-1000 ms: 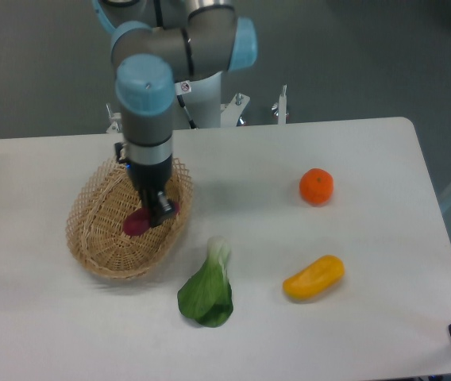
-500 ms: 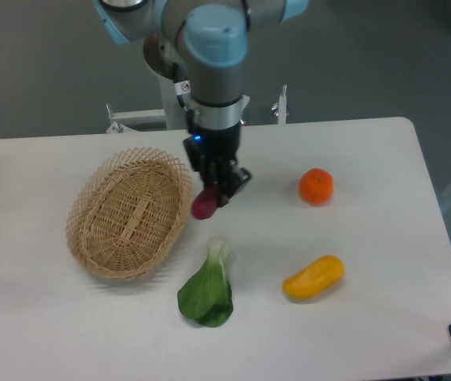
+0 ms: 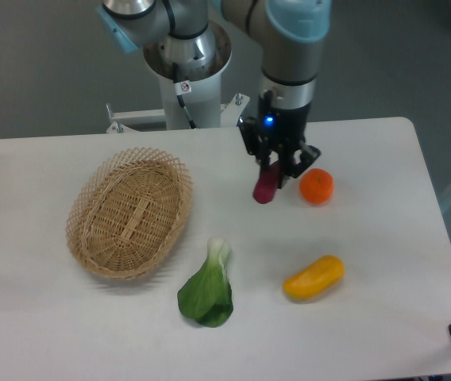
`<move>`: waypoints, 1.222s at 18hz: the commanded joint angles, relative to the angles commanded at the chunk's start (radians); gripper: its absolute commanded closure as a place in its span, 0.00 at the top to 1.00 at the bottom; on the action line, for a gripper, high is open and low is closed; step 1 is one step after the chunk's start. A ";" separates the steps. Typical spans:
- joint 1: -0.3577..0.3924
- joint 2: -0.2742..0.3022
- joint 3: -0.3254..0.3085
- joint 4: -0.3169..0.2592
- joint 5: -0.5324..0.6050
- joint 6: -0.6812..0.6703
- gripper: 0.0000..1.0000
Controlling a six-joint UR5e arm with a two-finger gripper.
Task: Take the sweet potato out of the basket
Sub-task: 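Carry the held sweet potato past the orange and hold it raised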
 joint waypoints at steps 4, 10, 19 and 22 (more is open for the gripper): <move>0.041 -0.063 0.086 -0.061 0.006 0.014 0.13; 0.084 -0.141 0.140 -0.064 0.063 0.089 0.13; 0.138 -0.273 0.207 -0.034 0.127 0.245 0.13; 0.153 -0.281 0.201 0.000 0.127 0.267 0.13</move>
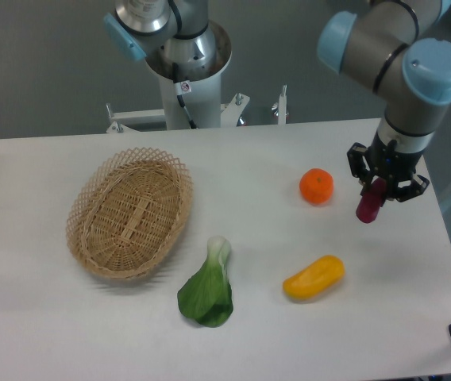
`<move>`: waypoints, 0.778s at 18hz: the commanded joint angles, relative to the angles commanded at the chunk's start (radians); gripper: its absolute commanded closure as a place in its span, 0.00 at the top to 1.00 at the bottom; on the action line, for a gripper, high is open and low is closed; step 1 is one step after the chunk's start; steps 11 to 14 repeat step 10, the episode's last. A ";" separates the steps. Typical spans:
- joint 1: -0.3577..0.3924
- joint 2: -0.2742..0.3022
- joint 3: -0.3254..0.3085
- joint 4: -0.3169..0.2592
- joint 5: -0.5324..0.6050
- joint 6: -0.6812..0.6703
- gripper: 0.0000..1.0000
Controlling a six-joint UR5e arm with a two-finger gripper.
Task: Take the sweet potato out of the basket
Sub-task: 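Carry the held sweet potato past the orange and hold it raised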
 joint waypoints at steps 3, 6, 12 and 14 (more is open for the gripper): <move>0.000 -0.012 0.005 0.008 0.008 0.002 0.13; 0.002 -0.012 0.000 0.008 0.014 0.000 0.13; 0.005 -0.014 0.002 0.006 0.014 0.002 0.13; 0.005 -0.014 0.002 0.006 0.014 0.002 0.13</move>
